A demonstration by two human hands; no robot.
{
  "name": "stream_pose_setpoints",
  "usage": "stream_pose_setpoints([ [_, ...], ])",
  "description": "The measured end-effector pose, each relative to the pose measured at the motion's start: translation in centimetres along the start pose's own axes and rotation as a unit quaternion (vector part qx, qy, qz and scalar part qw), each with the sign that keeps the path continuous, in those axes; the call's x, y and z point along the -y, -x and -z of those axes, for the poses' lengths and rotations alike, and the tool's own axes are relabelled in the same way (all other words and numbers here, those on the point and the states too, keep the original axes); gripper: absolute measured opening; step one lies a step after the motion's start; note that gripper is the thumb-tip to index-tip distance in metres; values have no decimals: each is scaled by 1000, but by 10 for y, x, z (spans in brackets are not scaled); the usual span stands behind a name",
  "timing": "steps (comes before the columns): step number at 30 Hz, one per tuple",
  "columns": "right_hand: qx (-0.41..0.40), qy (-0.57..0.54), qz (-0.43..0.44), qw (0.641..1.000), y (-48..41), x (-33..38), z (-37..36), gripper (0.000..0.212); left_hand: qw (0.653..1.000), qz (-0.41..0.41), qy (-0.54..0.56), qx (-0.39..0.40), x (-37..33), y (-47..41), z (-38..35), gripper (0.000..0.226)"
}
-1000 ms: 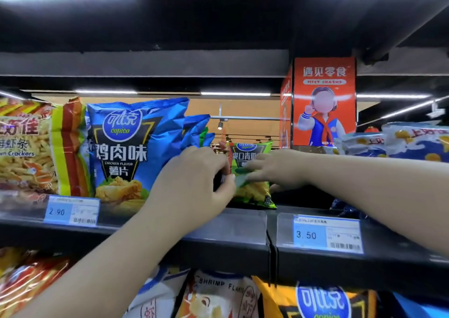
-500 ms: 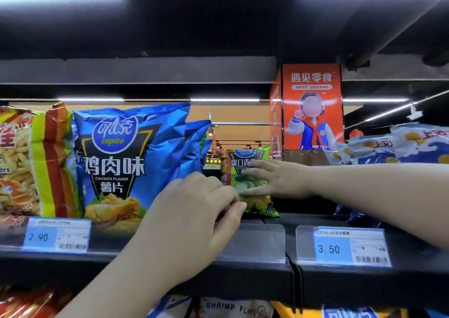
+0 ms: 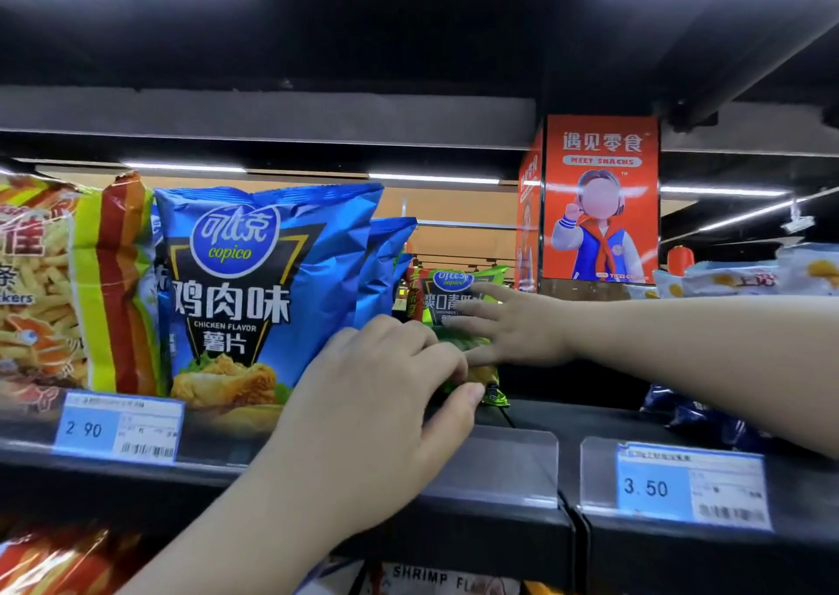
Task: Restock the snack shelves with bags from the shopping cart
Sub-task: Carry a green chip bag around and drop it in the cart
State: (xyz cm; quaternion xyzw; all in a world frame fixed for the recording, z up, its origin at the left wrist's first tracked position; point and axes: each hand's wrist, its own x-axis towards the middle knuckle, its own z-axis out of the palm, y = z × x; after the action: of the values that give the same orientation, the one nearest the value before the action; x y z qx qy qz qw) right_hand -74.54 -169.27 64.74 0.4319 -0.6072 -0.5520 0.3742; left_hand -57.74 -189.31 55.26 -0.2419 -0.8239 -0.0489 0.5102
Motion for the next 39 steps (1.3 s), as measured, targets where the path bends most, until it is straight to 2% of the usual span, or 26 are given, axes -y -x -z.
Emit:
stream_pose_setpoints([
  [2, -8, 22, 20, 1000, 4, -4, 4, 64, 1000, 6, 1, 19, -1, 0, 4, 39],
  [6, 0, 29, -13, 999, 17, -6, 22, 55, 999, 16, 1, 34, -5, -2, 7, 41],
  [9, -29, 6, -65, 997, 26, -4, 46, 53, 999, 21, -11, 37, -7, -2, 8, 44],
  [13, -78, -25, -123, 989, 36, -1, 67, 63, 996, 19, -33, 79, -7, -10, 12, 48],
  [18, -33, -84, -228, 970, 60, 11, 104, 67, 994, 40, -21, 100, -19, -31, 18, 32],
  [23, -1, -123, -351, 928, 91, 40, 154, 59, 993, 74, -36, 88, -52, -35, 34, 32],
  [30, 1, -201, -475, 857, 136, 118, 232, 51, 998, 31, -27, 51, -115, 6, 53, 34],
  [39, 191, -237, -541, 784, 237, 229, 307, 48, 991, -40, 74, 103, -237, 76, 34, 35],
])
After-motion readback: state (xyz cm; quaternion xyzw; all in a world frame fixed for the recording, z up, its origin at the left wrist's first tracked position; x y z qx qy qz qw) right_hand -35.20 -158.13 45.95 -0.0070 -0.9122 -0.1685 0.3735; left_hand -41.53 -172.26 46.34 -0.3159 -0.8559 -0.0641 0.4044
